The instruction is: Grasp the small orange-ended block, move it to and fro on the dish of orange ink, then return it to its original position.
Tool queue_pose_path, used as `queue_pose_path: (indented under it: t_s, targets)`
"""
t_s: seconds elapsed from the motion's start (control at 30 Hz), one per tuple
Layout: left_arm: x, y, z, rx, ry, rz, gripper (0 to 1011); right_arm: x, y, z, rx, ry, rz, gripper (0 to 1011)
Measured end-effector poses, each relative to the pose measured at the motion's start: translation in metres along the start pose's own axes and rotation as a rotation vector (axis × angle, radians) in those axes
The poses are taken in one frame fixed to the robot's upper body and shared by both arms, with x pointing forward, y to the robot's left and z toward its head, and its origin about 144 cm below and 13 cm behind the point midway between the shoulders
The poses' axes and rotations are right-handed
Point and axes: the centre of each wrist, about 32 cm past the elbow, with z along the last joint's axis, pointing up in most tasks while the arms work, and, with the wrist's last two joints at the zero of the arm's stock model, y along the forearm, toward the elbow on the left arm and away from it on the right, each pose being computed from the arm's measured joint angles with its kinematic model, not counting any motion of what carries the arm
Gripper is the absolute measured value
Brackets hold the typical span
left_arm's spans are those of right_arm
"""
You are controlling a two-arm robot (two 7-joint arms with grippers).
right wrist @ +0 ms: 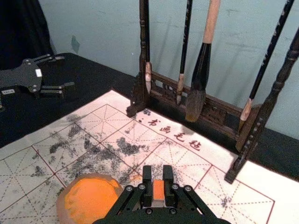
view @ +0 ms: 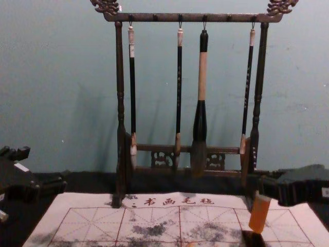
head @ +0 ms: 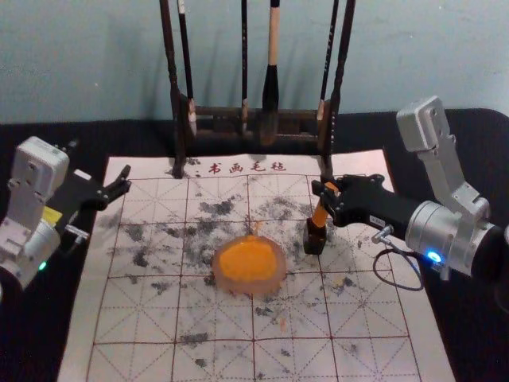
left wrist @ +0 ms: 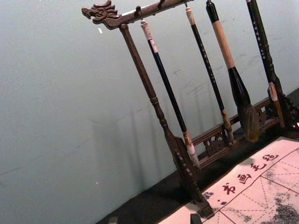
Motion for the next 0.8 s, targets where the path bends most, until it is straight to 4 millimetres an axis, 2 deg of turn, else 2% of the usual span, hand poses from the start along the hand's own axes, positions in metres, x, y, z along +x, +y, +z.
queue_pose_path:
  t_s: [0.8]
  targets:
    - [0.0, 0.0, 0.0, 0.0, 0.0, 0.0, 1001, -0.002, 0.007, -0.0105, -0.032, 0.029, -0.019, 145]
